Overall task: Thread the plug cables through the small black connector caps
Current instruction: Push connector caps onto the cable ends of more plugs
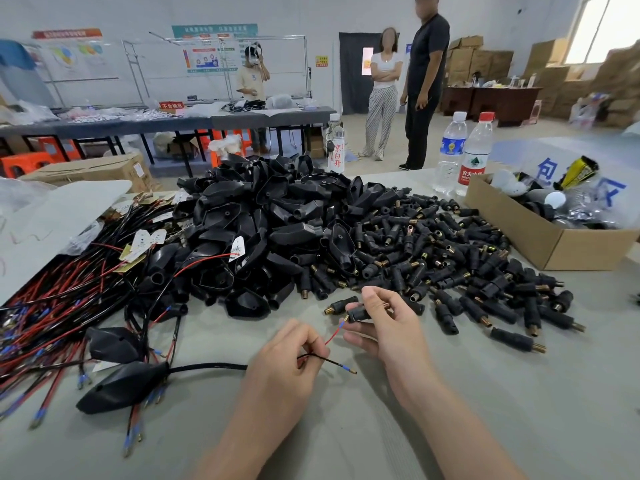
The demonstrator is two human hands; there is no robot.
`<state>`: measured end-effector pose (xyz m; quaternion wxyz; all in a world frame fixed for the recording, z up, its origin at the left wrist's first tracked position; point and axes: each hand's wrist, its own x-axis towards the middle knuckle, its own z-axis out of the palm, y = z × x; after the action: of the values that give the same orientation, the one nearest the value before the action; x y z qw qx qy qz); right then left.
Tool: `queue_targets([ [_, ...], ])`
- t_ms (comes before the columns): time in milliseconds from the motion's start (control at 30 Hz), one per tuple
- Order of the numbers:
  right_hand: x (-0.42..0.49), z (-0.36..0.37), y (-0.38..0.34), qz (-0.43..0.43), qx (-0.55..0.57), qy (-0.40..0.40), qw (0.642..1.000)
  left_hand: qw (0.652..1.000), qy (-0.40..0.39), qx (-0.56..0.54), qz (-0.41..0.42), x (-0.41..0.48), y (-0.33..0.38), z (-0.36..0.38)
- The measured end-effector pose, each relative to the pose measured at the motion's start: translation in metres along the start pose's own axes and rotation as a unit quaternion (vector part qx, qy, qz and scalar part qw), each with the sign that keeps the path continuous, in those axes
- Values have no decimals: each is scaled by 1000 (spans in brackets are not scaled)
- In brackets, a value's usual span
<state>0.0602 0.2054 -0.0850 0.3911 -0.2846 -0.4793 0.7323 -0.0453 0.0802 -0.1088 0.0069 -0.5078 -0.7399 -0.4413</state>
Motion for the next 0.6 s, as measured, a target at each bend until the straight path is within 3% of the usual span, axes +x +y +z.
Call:
queue_targets([
  [400,0,-3,-1,-21,-21,-5,1000,1000,-4,6,13,-1,2,-3],
  [600,-2,0,-2,-20,-60,-51,997,1000,2,-3,25,1,0,-1],
])
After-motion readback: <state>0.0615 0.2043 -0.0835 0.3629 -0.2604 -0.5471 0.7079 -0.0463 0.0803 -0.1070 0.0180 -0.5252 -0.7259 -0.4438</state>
